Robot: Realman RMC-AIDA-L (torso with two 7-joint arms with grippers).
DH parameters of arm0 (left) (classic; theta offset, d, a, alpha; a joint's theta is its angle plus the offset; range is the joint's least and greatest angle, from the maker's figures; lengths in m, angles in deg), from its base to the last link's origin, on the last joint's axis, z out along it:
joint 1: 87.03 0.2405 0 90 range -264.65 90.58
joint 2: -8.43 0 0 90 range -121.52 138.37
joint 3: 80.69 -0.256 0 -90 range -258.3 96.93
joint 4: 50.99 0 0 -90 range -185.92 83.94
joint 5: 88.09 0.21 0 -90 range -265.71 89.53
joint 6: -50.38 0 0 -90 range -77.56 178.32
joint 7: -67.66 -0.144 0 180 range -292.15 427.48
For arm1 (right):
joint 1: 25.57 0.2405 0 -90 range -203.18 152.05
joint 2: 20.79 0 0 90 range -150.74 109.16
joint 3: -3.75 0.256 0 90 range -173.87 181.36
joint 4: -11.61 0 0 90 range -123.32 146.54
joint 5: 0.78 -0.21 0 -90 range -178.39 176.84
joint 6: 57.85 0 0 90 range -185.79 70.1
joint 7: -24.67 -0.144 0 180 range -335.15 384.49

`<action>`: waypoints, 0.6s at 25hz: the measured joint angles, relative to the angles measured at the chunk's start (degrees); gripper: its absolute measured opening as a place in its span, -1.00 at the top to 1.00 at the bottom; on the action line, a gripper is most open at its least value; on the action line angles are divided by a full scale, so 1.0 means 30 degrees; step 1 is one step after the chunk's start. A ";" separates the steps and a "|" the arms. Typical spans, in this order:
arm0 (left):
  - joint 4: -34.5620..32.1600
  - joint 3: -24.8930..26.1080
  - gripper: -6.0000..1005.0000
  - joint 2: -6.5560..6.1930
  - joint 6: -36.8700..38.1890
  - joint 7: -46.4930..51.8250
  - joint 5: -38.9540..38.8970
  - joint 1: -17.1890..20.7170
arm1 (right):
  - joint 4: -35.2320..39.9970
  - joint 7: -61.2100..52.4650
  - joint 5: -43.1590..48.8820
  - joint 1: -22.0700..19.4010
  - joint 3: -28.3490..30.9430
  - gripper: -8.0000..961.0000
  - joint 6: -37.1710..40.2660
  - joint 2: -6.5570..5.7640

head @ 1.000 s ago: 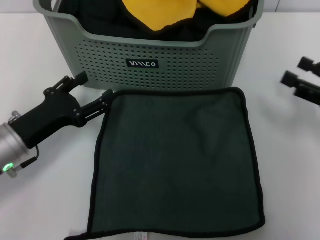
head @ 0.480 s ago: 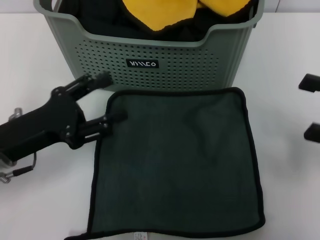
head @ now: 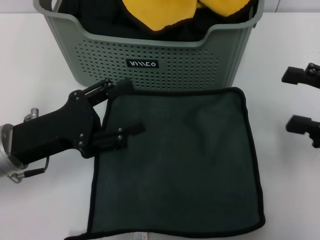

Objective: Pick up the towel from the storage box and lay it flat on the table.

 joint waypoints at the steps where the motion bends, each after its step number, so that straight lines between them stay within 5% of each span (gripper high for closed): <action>1: 0.0000 0.0000 -0.72 0.0000 0.0000 0.0000 0.0000 0.0000 | -0.0017 0.0009 0.0045 0.0038 -0.0041 -0.84 -0.0225 0.0042; 15: 0.0203 0.0130 -0.72 0.0015 -0.0042 -0.0139 -0.0076 0.0130 | -0.0114 0.0369 0.0519 0.0177 -0.0129 -0.84 -0.0726 0.0512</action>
